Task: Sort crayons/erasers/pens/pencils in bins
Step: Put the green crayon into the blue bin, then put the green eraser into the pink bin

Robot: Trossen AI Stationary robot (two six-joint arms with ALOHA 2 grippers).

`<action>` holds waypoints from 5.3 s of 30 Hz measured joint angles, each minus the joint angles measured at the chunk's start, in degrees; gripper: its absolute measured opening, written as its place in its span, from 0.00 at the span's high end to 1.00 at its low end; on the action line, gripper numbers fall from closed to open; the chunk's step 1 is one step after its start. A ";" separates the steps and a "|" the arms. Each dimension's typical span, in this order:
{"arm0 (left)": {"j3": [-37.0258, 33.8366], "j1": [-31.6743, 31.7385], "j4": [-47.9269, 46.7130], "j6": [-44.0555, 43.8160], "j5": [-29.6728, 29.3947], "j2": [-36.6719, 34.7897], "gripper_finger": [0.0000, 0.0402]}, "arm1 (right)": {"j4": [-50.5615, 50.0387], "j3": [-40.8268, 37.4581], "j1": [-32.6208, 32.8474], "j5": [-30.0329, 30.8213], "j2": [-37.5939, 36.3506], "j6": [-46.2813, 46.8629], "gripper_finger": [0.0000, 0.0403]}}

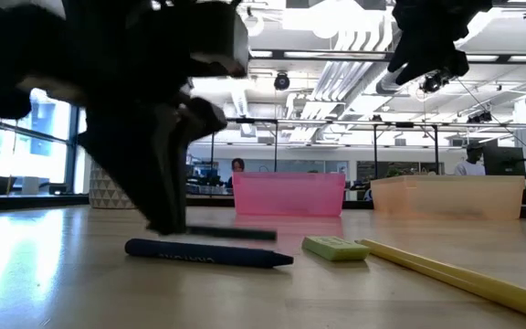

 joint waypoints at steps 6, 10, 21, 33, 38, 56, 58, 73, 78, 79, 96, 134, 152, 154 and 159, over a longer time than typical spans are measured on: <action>0.12 1.98 -0.02 -0.01 -0.15 -3.23 0.99 | 0.13 -0.06 0.00 -4.87 0.02 -6.45 0.67; 0.19 4.11 1.25 -0.01 -0.72 -5.04 0.99 | 0.22 -0.04 0.00 -6.90 0.02 -10.69 0.67; 0.15 12.01 13.30 -0.57 -1.30 -7.41 0.99 | 1.35 -0.04 0.00 -9.09 -4.76 -18.76 0.67; 0.21 19.72 32.07 -2.02 -0.27 -7.49 0.99 | 2.85 -0.02 0.00 -12.10 -10.95 -28.49 0.67; 0.21 21.85 40.27 -2.02 -0.24 -7.49 0.99 | 6.53 -0.02 0.00 -12.70 -10.63 -32.92 0.67; 0.23 25.63 58.51 -0.49 -0.51 -7.49 0.99 | 19.53 -0.02 -0.07 -5.95 -9.92 -44.04 0.67; 0.23 25.91 59.80 -0.49 -0.51 -7.49 0.99 | 20.32 -0.02 -0.07 -5.71 -9.90 -44.34 0.67; 0.23 26.64 62.13 3.13 -1.44 -7.49 0.99 | 25.64 -0.02 -2.83 -6.22 -5.72 -43.60 0.69; 0.23 26.64 62.02 4.03 -2.26 -7.49 0.99 | 25.07 -0.02 -3.55 -6.35 -5.64 -43.01 0.82; 0.24 26.67 62.01 4.05 -2.54 -7.49 0.99 | 25.06 -0.02 -3.68 -6.44 -5.63 -42.82 0.86; 0.28 26.85 52.41 7.02 -6.94 -7.49 0.99 | 18.25 -0.02 -3.75 -6.24 -5.64 -34.48 0.98; 0.58 33.66 8.17 17.54 -12.60 -27.47 0.78 | -4.44 -12.02 32.75 -13.97 -3.31 46.66 0.99; 0.56 33.68 7.20 19.50 -12.46 -27.59 0.78 | -0.21 -12.50 45.65 -16.99 14.62 71.59 0.90; 0.56 33.68 7.13 19.91 -12.29 -27.59 0.78 | 0.87 -12.50 46.20 -17.61 16.32 72.94 0.88; 0.54 33.68 6.41 22.50 -11.11 -27.59 0.78 | 4.78 -12.50 46.64 -18.91 19.51 75.57 0.80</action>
